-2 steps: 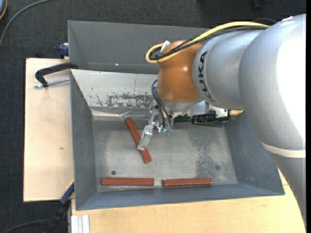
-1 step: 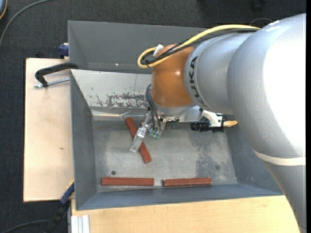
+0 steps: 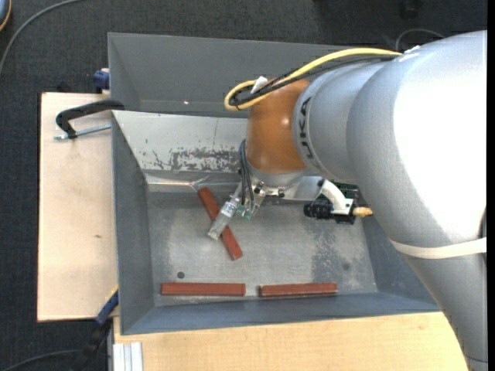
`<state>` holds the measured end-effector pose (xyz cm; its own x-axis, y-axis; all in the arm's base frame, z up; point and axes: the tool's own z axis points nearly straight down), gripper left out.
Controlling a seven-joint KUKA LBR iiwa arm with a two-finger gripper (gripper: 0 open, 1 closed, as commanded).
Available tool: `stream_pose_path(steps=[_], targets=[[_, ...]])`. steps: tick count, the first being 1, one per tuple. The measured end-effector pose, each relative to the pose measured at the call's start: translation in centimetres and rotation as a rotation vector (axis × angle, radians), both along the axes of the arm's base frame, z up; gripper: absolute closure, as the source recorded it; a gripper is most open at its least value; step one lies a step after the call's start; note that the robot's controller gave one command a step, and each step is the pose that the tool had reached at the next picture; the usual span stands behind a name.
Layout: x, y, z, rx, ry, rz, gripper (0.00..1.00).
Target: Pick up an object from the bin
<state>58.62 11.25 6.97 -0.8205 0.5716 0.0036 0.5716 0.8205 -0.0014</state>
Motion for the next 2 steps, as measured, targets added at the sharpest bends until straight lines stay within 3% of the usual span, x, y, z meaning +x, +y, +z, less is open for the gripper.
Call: stream_pose_path(steps=[1, 2], targets=[[0.04, 0.06, 0.08, 0.000, -0.002, 0.002, 0.00], [0.03, 0.06, 0.06, 0.000, -0.002, 0.002, 1.00]])
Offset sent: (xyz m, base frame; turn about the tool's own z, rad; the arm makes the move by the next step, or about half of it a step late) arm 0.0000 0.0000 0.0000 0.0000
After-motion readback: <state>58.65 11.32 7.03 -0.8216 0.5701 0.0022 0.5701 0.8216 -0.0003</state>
